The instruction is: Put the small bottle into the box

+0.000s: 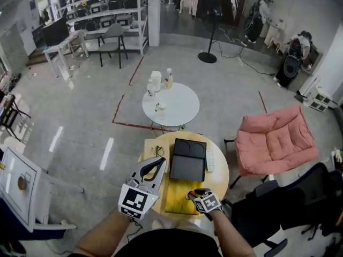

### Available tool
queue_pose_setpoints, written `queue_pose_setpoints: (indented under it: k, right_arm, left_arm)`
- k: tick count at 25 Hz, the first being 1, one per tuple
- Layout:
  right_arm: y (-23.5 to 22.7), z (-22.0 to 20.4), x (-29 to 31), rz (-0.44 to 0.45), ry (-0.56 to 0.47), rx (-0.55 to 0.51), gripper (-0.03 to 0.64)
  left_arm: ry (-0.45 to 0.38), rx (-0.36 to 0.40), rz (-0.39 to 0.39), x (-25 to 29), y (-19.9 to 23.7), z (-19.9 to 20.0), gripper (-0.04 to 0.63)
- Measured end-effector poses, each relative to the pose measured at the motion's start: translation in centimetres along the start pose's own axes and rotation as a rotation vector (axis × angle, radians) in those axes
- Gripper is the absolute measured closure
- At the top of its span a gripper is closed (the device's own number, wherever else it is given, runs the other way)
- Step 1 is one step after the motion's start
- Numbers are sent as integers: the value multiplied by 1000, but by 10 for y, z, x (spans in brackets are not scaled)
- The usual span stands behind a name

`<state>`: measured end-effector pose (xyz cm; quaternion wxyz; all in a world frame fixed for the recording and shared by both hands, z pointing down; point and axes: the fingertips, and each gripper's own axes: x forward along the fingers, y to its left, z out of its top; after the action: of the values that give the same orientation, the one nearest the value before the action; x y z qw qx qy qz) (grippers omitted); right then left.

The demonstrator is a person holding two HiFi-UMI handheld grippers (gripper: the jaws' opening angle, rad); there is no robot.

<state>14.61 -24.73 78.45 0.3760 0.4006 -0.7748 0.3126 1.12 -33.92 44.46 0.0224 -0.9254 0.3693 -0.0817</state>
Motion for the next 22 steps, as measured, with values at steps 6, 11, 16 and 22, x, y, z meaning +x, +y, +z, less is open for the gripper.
queue_pose_setpoints:
  k: [6,11,16,22]
  right_arm:
    - [-5,-17,9,-36,51,-29,474]
    - [-3,-25,14,-53,42,-19,472]
    - [-3,-24,11,-64,14,-7,461]
    - [-6,-14,-10,-75,-106,46,397]
  left_arm:
    - [4,1,1,0,-3,-1,578]
    - [-3,-5,2,0,-3,0,578]
    - [-2,3,-2,-1,-3,2,578]
    - [-5,7,-6,-2,-3,2,578]
